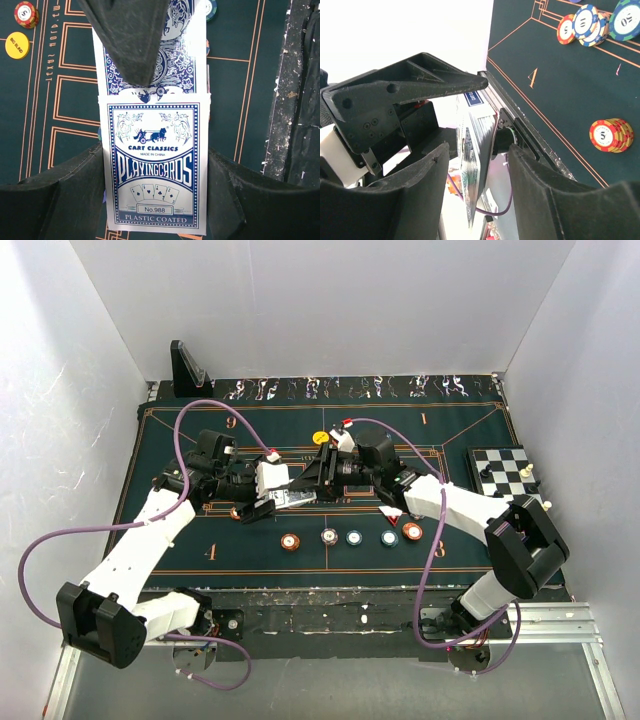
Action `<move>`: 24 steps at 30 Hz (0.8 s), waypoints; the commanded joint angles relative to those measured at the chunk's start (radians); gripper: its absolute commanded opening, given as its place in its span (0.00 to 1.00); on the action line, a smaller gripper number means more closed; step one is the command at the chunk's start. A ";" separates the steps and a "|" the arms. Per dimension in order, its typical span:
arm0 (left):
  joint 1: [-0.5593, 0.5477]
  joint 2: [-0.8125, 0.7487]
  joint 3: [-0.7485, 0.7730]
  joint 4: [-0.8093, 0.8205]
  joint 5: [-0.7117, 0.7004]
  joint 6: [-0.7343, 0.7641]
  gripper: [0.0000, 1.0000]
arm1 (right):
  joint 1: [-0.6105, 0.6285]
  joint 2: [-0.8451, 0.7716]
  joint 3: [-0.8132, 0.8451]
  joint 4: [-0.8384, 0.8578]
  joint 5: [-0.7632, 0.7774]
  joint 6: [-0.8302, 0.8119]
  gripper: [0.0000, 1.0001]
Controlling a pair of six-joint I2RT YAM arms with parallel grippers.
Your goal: Distribute texas hold em gaming equipment
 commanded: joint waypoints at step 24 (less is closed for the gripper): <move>-0.005 -0.006 0.044 -0.009 0.016 0.004 0.11 | -0.044 -0.126 0.011 -0.166 0.032 -0.142 0.34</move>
